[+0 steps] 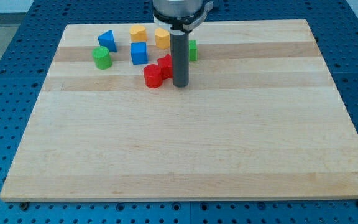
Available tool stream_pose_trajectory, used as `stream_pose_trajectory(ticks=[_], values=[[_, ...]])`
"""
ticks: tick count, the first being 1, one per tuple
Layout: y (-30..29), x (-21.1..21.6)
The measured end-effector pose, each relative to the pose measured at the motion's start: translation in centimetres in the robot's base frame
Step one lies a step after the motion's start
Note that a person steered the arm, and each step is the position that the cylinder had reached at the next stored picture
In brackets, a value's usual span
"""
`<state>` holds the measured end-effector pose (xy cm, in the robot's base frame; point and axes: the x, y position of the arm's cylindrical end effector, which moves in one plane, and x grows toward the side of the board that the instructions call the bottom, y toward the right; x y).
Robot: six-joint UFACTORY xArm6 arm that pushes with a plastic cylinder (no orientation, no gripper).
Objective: Place red circle below the blue cube
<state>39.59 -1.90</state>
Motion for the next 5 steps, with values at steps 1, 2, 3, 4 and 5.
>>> stream_pose_trajectory(ticks=[1,2,3,4,5], values=[[-1.9,0.1],[-4.4,0.1],[-7.1,0.1],[-9.5,0.1],[-11.3,0.1]])
